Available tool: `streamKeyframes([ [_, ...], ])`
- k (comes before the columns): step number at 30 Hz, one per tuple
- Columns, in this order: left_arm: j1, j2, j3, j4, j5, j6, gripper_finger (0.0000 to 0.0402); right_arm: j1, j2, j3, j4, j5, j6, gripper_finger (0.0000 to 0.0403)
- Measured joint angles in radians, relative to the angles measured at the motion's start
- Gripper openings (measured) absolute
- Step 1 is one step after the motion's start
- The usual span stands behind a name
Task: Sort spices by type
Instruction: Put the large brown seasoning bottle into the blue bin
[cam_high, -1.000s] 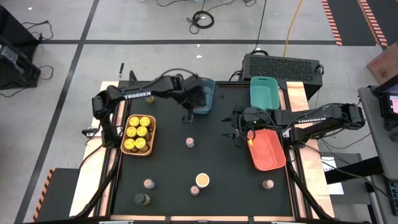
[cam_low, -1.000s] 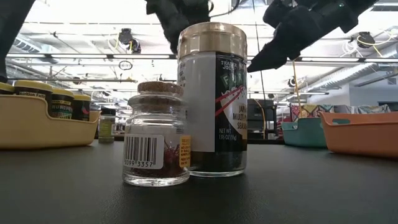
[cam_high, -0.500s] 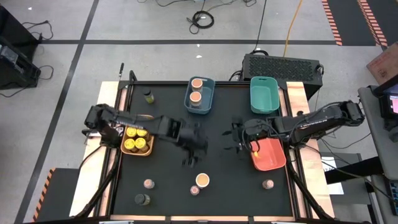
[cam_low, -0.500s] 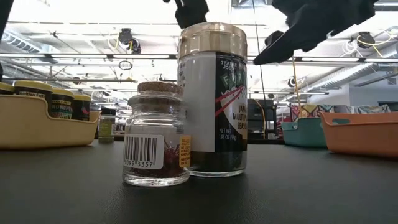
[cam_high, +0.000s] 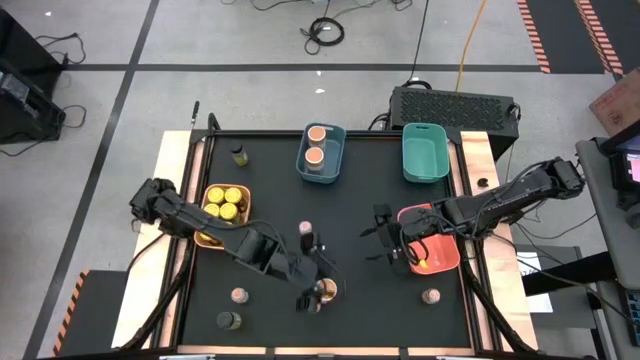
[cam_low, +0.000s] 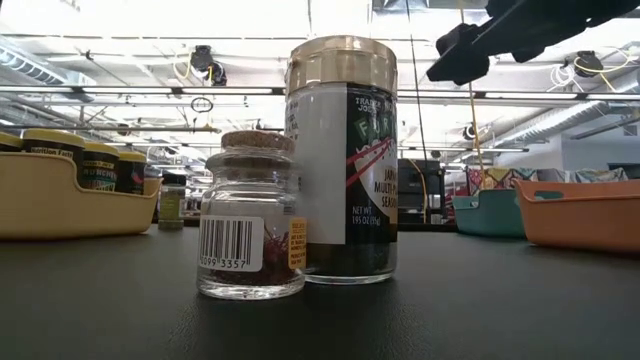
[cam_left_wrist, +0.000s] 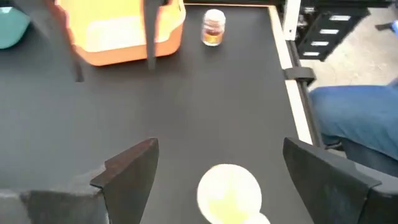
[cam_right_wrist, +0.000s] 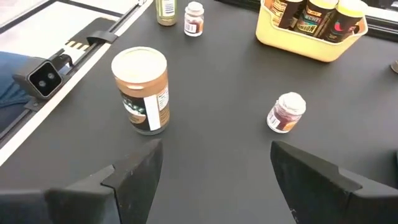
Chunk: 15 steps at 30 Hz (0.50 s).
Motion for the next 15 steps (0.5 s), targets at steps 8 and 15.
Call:
streamKeyframes([
  [8, -0.04, 0.089, 0.0, 0.033, 0.016, 0.061, 0.0345, 0.003, 0.0, 0.0, 0.002, 0.002, 0.004, 0.0293],
  [15, -0.036, 0.143, -0.002, 0.032, 0.044, 0.111, 0.0345, 0.003, 0.0, 0.0, -0.001, 0.002, 0.005, 0.0293],
])
